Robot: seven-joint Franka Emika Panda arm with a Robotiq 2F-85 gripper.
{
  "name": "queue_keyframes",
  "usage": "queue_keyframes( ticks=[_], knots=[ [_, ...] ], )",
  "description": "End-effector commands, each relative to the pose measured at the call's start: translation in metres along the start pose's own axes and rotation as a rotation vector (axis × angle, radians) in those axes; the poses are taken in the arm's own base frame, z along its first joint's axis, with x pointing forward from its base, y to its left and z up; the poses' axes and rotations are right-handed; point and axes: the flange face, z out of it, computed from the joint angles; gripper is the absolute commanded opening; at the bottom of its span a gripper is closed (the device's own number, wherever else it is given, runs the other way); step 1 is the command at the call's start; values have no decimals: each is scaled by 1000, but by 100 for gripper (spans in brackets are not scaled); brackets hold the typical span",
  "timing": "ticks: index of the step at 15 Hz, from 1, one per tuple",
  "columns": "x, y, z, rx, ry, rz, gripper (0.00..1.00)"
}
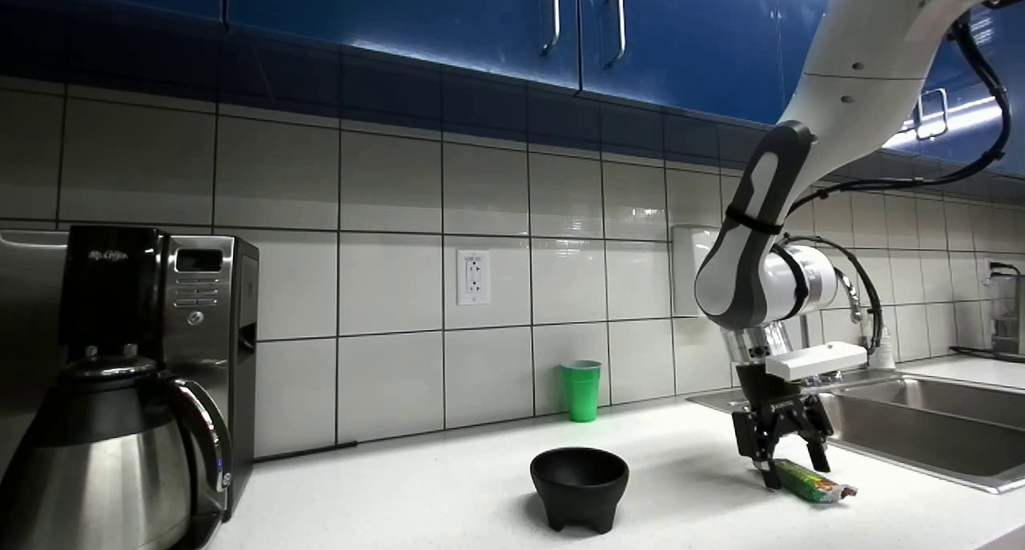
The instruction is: Put the green packet in the bowl
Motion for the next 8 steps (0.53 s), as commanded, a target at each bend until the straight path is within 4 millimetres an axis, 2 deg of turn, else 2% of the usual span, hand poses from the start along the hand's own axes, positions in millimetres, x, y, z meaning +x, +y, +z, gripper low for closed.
queue_keyframes(
  ticks=[1,2,3,4,5,8],
  knots=[
    [0,0,0,0,-1,0,100],
    [0,0,0,0,-1,0,100],
    [0,0,0,0,-1,0,75],
    [1,0,0,-5,2,-2,74],
    [1,0,0,-5,0,0,68],
    [3,-4,-3,-6,8,-10,44]
  ],
)
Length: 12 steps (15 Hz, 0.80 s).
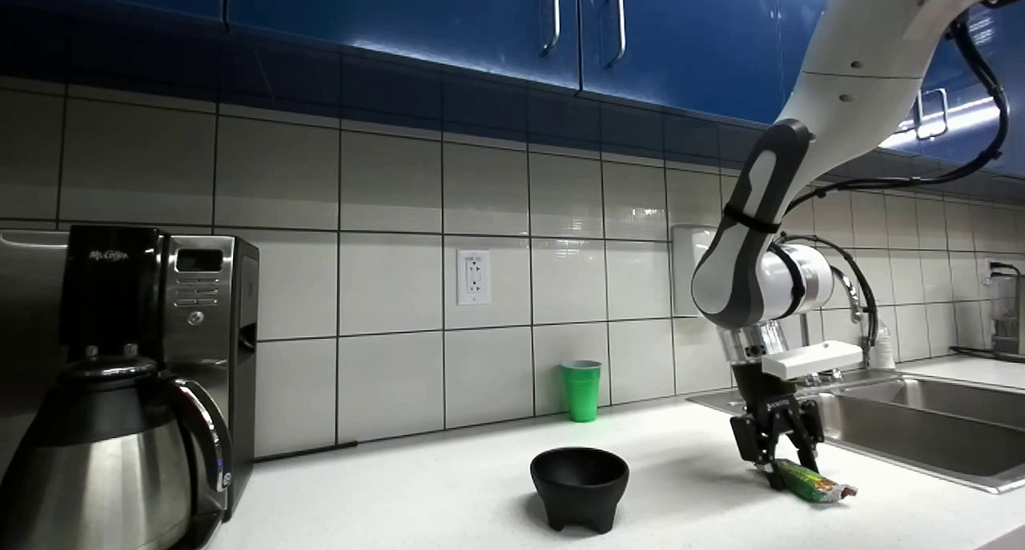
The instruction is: Put the green packet in the bowl
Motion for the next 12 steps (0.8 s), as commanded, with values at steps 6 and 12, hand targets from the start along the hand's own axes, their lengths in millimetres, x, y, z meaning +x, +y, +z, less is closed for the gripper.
queue_keyframes(
  ticks=[6,12],
  knots=[
    [0,7,-12,9,7,4,18],
    [-10,20,-50,20,50,14,18]
  ],
)
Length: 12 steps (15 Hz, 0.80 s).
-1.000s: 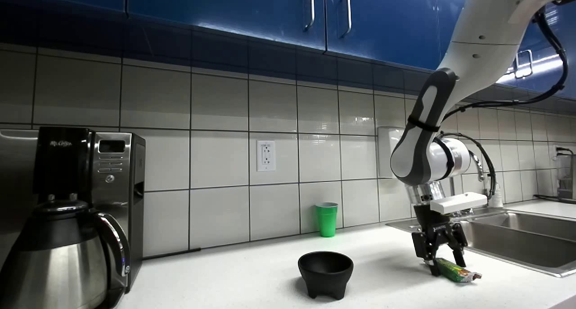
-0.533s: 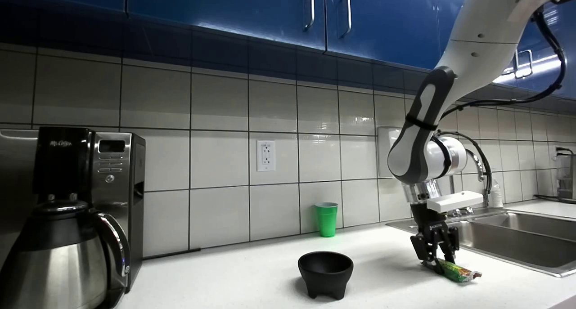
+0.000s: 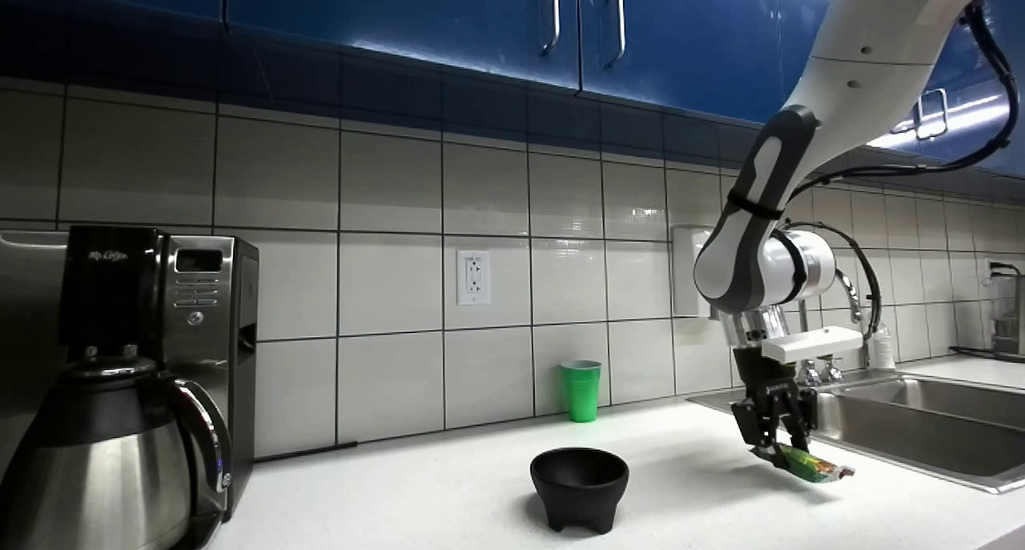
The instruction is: Put the green packet in the bowl
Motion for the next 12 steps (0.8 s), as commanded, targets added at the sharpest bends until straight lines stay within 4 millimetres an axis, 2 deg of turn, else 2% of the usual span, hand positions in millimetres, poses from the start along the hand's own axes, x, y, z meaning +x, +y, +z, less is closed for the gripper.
queue_keyframes(
  ticks=[1,7,12],
  knots=[
    [-8,8,-32,16,16,-13,18],
    [-8,-5,-43,-1,4,-56,18],
    [-3,-35,-48,-19,3,-113,18]
  ],
)
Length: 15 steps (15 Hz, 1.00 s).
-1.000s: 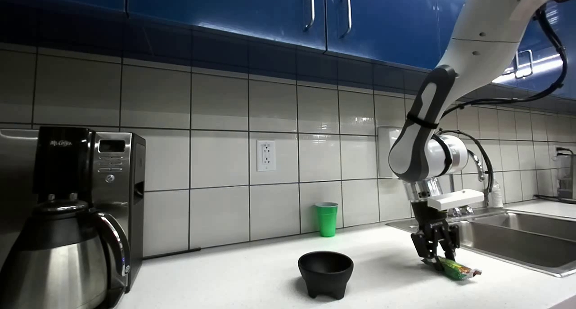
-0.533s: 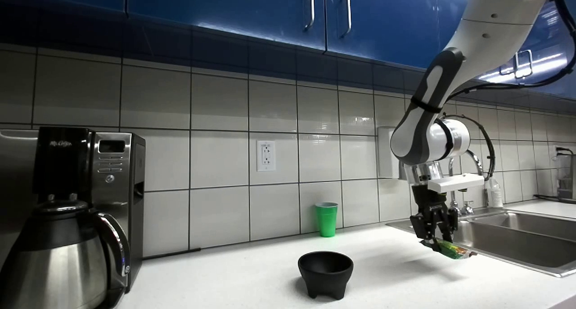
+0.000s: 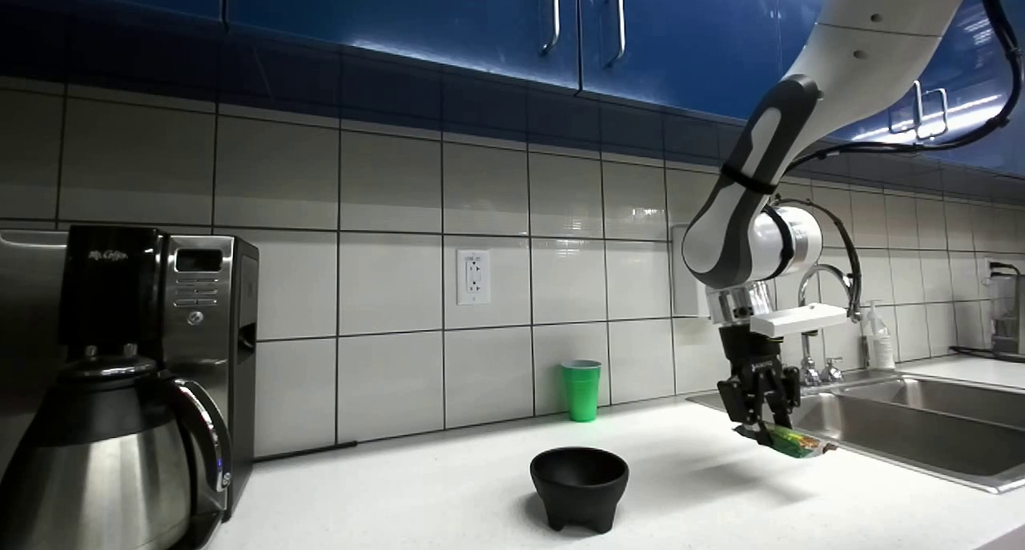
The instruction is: Put the green packet in the bowl
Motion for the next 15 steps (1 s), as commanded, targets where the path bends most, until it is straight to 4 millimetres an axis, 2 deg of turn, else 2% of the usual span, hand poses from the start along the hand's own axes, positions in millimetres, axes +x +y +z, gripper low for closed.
queue_keyframes(
  ticks=[1,5,8,15],
  knots=[
    [1,-22,-16,-17,-13,-61,18],
    [1,-53,-29,-37,-3,-100,18],
    [2,-66,-39,-52,4,-152,18],
    [14,-59,-51,-65,9,-282,18]
  ],
)
